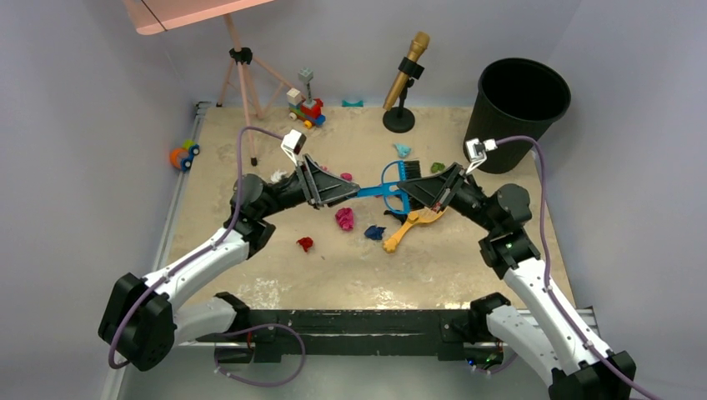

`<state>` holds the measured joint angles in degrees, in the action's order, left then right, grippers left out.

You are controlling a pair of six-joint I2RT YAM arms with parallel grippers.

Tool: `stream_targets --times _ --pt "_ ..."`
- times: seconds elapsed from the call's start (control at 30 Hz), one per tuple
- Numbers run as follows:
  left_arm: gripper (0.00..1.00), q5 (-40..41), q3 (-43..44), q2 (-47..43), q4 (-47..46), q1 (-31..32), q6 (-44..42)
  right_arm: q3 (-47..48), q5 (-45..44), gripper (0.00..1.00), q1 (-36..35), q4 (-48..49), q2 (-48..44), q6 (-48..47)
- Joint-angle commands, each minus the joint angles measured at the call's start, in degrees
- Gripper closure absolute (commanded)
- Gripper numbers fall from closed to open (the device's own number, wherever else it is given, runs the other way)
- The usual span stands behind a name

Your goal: Sweep away the paper scraps from the table

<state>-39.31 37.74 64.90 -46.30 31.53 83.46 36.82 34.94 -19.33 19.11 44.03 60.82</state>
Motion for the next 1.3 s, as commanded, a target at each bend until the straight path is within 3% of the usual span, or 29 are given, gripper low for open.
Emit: stream_targets --times 0.0,0.43,0.67,1.27 --pt "0.41 -2.1 1.9 0.1 3.9 0.1 -1.5 3.8 -0.9 1.00 0.2 3.5 0.9 0.6" --pt "0.45 -2.0 4.0 2.0 6.1 1.1 -2.2 3.9 0.5 1.00 0.1 2.1 2.1 0.2" --pt "0.54 -2.0 4.5 2.9 5.3 1.7 -1.8 3.6 1.1 1.00 0.0 1.9 2.6 0.3" --pt "0.59 -1.4 5.0 3.7 4.4 1.7 -1.7 1.3 1.6 1.00 -0.3 1.2 2.2 0.3"
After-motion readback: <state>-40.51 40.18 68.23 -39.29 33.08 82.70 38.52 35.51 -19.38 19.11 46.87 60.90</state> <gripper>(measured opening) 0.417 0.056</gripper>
